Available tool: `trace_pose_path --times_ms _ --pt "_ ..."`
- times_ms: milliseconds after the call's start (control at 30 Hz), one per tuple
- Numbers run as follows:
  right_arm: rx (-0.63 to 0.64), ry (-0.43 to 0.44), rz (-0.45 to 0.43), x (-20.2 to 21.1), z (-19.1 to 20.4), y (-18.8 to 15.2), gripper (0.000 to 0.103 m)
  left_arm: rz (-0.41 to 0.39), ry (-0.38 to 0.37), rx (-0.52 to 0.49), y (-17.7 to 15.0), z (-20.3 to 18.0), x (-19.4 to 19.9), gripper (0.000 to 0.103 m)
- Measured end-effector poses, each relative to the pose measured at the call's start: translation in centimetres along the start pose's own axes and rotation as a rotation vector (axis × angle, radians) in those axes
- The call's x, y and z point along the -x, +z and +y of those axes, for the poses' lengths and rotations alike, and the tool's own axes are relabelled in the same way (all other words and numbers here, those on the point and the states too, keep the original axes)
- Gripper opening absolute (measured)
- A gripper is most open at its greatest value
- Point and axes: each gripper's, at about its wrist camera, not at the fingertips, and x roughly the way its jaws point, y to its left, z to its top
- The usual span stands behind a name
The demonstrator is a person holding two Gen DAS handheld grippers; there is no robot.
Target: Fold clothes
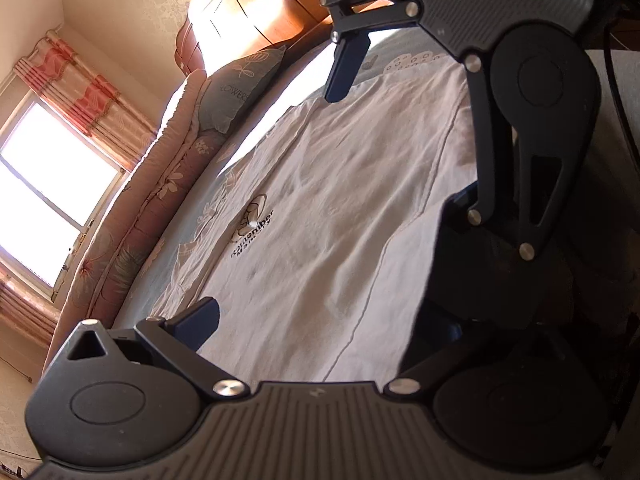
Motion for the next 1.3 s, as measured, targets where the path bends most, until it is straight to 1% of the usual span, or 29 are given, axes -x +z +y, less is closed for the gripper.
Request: trace_pose_path --times_ms 100,200,267,367,433,533,667,733,800,900,1000,1033,1133,1200,1300 --pt "-0.011 -0.027 0.016 -0.1 -0.1 -1.3 0.103 0.007 0.034 -0.013 -0.3 0.1 0.1 0.103" --pt "-0.017 -0.057 0.01 0.2 -0.1 -1.7 0.103 0.014 0.069 -0.026 -0.6 0.1 0.2 0.103" --pt "-0.009 -0.07 -0.009 0.4 0.3 -1.1 0.103 0.019 0.092 -0.035 -0.8 0.2 0.2 0.103" --pt "0.007 -0.067 -0.028 0.2 1.0 -0.1 0.103 0.01 0.101 -0.027 0.2 -0.2 -0.4 0.103" --pt "0.037 -0.085 -0.026 -0.1 1.6 -0.3 0.103 0.013 0.103 -0.03 0.3 -0.3 -0.6 0.103" --pt "0.082 -0.112 -0.024 -0.6 2.5 -0.6 0.103 0.018 0.117 -0.043 -0.5 -0.1 -0.3 0.103" --pt "0.058 -0.186 0.026 -0.3 1.0 -2.1 0.103 0.052 0.149 -0.044 -2.4 0.8 0.1 0.103" --pt "0.086 -0.23 0.064 -0.3 0.5 -3.2 0.103 0.071 0.16 -0.032 -3.3 1.3 0.3 0.103" --pt "0.094 -0.256 0.076 -0.2 -0.1 -4.3 0.103 0.085 0.169 -0.026 -3.9 1.7 0.3 0.103" --pt "0.08 -0.275 0.093 -0.1 -0.9 -5.2 0.103 0.092 0.185 -0.039 -3.8 1.6 0.3 0.103" --pt "0.081 -0.302 0.09 -0.9 -0.7 -4.6 0.103 0.085 0.186 -0.049 -3.0 1.2 0.0 0.103" --pt "0.081 -0.301 0.078 -1.0 -0.5 -4.3 0.103 0.084 0.187 -0.053 -2.8 1.1 -0.1 0.103" --pt "0.104 -0.302 0.08 -1.6 -0.1 -3.9 0.103 0.079 0.192 -0.066 -2.4 0.9 -0.6 0.103" --pt "0.119 -0.303 0.082 -1.9 0.1 -3.7 0.103 0.082 0.201 -0.071 -3.0 1.1 -0.5 0.103" --pt "0.118 -0.342 0.115 -1.6 -0.9 -5.2 0.103 0.107 0.226 -0.057 -4.5 1.8 -0.4 0.103"
